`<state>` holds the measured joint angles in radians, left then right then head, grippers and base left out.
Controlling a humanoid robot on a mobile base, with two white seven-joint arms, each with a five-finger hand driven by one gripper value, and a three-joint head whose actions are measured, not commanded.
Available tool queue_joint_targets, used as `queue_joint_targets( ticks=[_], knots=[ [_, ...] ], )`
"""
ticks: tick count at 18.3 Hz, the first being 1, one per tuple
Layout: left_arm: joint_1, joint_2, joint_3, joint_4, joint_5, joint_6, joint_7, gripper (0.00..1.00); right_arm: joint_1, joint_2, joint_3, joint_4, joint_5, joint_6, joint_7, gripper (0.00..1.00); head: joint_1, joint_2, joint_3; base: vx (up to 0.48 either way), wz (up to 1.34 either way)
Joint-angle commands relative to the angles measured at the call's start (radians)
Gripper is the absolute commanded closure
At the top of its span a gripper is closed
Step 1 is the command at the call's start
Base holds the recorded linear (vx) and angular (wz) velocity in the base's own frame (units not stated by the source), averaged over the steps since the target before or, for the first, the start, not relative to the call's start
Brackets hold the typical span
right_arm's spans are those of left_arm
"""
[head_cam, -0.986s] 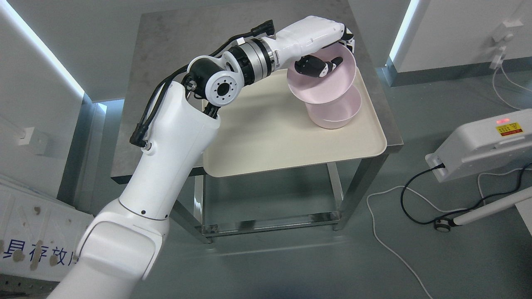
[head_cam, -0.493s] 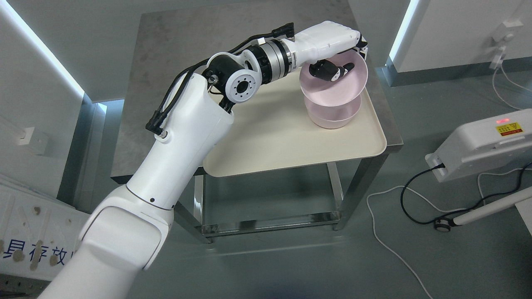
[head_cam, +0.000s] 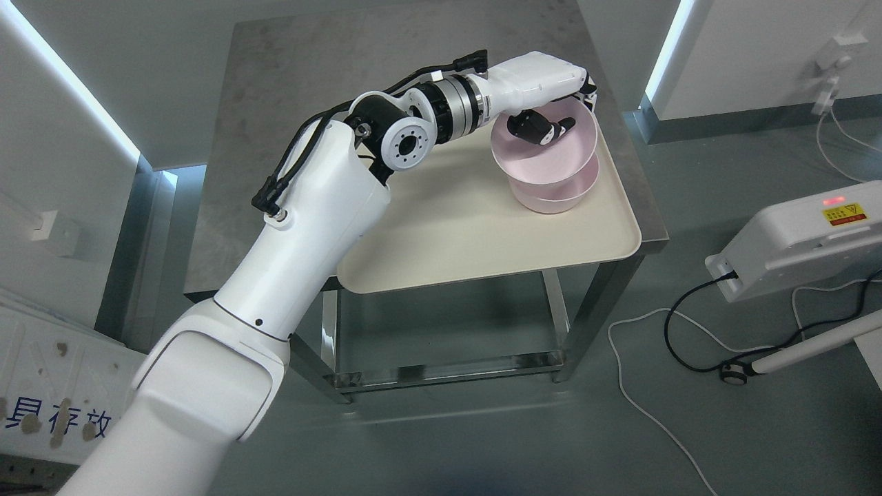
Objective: Stack pink IKEA bowls on left shelf middle
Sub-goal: 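Lift the pink bowl with the left hand and carry it over the other bowl, then lower the bowl into the other pink bowl and release it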
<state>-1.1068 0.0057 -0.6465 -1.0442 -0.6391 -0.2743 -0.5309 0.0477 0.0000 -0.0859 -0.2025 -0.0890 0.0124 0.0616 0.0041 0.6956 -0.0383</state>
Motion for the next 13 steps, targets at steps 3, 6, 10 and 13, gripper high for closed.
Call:
queue_joint_targets(
  ticks=[3,6,10,13],
  knots=[
    [-0.005,0.012,-0.004,0.078,-0.001,0.0,0.0,0.84,0.0,-0.017,0.0,0.0,0.0,0.0,0.0,0.0,0.0,0.0,0.0,0.0,0.0],
    [-0.004,0.012,0.004,0.073,0.001,0.0,-0.003,0.61,0.0,-0.017,0.0,0.0,0.0,0.0,0.0,0.0,0.0,0.0,0.0,0.0,0.0],
    [-0.002,0.012,0.141,-0.002,0.019,-0.037,-0.014,0.49,0.0,-0.017,0.0,0.0,0.0,0.0,0.0,0.0,0.0,0.0,0.0,0.0,0.0],
    [0.025,0.012,0.249,-0.077,0.187,-0.06,-0.017,0.49,0.0,-0.017,0.0,0.0,0.0,0.0,0.0,0.0,0.0,0.0,0.0,0.0,0.0]
  ],
)
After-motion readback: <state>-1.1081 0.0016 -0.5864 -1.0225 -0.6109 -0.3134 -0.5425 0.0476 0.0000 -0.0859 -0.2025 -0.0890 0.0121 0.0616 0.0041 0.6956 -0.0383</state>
